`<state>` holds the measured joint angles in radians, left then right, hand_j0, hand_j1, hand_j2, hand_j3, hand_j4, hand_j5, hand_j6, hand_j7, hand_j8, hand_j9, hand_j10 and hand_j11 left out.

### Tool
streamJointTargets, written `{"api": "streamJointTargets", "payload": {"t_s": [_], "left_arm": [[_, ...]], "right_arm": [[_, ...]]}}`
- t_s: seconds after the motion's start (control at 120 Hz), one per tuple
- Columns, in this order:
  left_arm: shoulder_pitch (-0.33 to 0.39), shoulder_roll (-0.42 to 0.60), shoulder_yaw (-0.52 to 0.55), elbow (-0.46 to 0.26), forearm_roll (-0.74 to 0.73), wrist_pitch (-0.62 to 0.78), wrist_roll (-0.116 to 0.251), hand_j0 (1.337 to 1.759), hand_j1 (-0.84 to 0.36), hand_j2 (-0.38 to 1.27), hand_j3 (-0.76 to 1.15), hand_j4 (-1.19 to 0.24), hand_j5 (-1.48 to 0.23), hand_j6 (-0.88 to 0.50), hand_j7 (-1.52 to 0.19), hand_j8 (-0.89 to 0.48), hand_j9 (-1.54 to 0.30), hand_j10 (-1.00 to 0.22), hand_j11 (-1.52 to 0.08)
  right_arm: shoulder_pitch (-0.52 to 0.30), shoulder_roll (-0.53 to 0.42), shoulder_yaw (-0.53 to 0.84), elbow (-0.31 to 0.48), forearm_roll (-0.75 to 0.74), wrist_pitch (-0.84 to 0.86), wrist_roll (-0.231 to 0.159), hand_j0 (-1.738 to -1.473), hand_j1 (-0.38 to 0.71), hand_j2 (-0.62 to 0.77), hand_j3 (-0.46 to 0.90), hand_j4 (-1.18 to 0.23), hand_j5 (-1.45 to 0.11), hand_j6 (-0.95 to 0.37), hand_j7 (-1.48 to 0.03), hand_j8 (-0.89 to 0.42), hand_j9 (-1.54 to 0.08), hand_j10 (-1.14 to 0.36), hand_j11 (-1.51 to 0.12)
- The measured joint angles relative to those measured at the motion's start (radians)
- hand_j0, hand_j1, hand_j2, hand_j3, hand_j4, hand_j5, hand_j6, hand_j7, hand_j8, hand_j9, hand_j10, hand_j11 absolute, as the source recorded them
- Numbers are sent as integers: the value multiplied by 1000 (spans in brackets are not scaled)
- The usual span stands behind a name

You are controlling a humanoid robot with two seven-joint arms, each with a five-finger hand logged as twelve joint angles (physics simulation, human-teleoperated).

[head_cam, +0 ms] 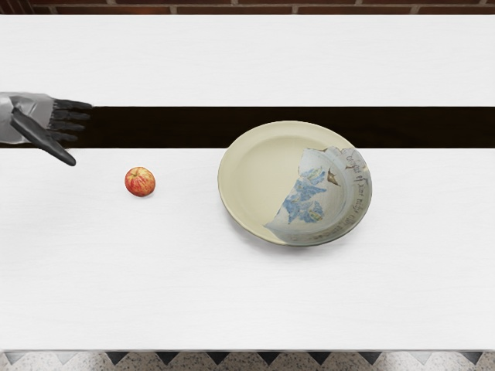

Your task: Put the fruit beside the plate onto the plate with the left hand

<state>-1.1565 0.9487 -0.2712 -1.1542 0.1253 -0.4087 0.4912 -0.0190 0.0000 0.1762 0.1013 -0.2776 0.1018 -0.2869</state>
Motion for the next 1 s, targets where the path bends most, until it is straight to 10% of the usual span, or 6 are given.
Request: {"api": "streamJointTargets", "payload": {"t_s": [0.483, 0.708, 1.0], "left_arm": [[-53, 80, 42, -6, 158, -11, 45, 1658, 345, 0, 0, -7, -6, -8, -5, -8, -5, -7, -5], [-640, -205, 648, -11, 2, 25, 33, 1658, 343, 1, 0, -3, -6, -3, -6, -3, -7, -4, -7], [-696, -451, 1051, -38, -83, 287, 28, 1658, 337, 2, 0, -11, -13, -11, -13, -11, -13, -11, -13]], "right_arm": [[-10, 0, -4, 0, 0, -2, -3, -1658, -349, 0, 0, 0, 0, 0, 0, 0, 0, 0, 0], [-10, 0, -4, 0, 0, -2, -3, -1658, -349, 0, 0, 0, 0, 0, 0, 0, 0, 0, 0], [-10, 0, -4, 0, 0, -2, -3, -1658, -349, 0, 0, 0, 0, -1, 0, -1, 0, 0, 0]]}}
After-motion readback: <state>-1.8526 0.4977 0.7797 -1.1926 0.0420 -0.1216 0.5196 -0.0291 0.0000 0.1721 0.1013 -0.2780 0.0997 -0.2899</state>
